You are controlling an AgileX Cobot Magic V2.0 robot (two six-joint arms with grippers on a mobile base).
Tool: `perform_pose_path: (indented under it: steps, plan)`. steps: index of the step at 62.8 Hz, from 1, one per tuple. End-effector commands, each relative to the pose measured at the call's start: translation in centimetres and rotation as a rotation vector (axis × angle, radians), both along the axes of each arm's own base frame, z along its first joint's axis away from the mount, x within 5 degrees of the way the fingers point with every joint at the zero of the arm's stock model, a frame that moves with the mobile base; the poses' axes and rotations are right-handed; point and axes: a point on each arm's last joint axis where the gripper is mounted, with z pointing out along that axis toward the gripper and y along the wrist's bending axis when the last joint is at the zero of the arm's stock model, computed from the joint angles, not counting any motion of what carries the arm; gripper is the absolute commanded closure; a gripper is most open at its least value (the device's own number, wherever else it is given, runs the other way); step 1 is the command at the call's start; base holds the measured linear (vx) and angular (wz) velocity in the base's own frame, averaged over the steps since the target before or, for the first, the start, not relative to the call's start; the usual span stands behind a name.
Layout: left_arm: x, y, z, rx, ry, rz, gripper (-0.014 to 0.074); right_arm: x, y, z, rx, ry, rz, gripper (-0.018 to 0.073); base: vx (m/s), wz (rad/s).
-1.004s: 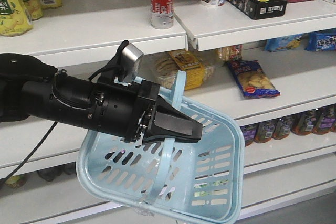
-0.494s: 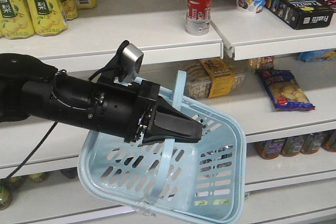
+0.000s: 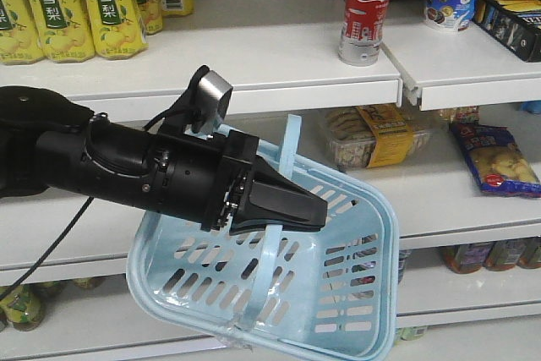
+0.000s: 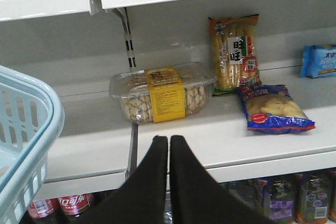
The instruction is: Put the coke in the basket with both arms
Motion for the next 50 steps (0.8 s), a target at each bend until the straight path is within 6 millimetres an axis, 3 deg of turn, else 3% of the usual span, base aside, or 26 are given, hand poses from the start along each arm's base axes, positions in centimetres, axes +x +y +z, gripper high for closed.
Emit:
perform_pose_path:
  steps: [1,50]
  plan:
    - [-0.93,0.16,2.75,-0.11,-0.032,-0.012,0.0603,-0.03,-0.01,0.25,-0.01,-0.076,0.0,0.0564,0.04,0.14]
    - [-0.93,0.16,2.75,-0.11,-0.032,-0.012,0.0603,-0.03,-0.01,0.25,-0.01,-0.076,0.0,0.0564,0.03,0.11]
